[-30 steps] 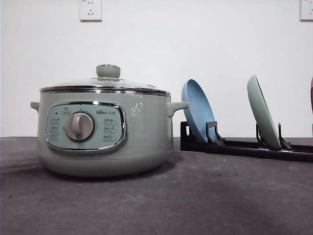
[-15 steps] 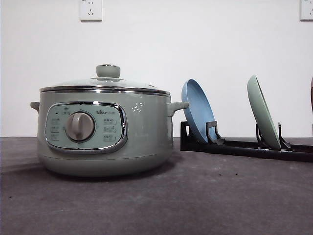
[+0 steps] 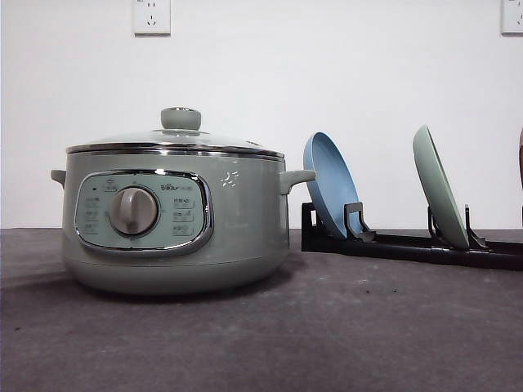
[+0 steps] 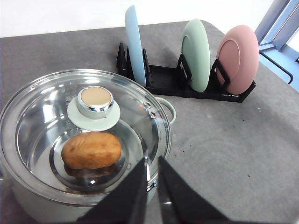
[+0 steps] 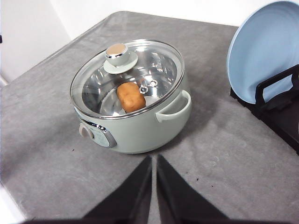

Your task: Transfer potato from steamer to green plate

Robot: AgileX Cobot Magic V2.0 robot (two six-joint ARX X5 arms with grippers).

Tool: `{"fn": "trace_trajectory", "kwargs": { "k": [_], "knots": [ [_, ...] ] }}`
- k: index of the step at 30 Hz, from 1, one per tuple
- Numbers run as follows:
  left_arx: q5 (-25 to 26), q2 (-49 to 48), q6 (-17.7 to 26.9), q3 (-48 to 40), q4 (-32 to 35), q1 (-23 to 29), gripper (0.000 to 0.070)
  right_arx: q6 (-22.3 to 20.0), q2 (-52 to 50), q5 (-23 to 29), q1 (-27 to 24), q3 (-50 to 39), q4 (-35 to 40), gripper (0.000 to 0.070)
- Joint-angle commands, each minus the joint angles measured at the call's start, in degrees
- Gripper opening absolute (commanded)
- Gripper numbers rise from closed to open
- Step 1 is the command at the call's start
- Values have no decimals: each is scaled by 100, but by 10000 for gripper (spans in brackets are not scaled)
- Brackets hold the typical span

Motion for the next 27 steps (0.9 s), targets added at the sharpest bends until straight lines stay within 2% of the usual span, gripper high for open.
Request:
{"fn": "trace_trajectory", "kwargs": {
  "k": [1,3,5,8,9,11,12,14,23,27],
  "knots": [
    [33,33,70,136,42,-24,148,-68,24,-9,20,98,57,6],
    [33,35,70,136,46,-24,260,-63,24,-11,20,98,55,11],
    [33,35,70,136,44,-24,375,-63,24,-11,20,98,55,80],
    [33,37,70,136,44,-24,555,-43,24,-9,20,98,57,316],
    [33,37,68,136,44,-24,616,-39,24,-11,20,98,55,417],
    [33,37,68,136,44,-24,689,-19,24,-11,20,98,55,556],
    [33,37,68,136,41,-24,700,-12,22,-11,20,98,55,600],
    [33,37,66,136,35,-24,700,47,22,-13,20,98,55,631],
    [33,37,-42,136,-173,-24,700,391,22,-13,20,98,53,630],
    [33,39,-39,136,-225,-24,700,870,140,-4,17,101,256,630]
  ]
}}
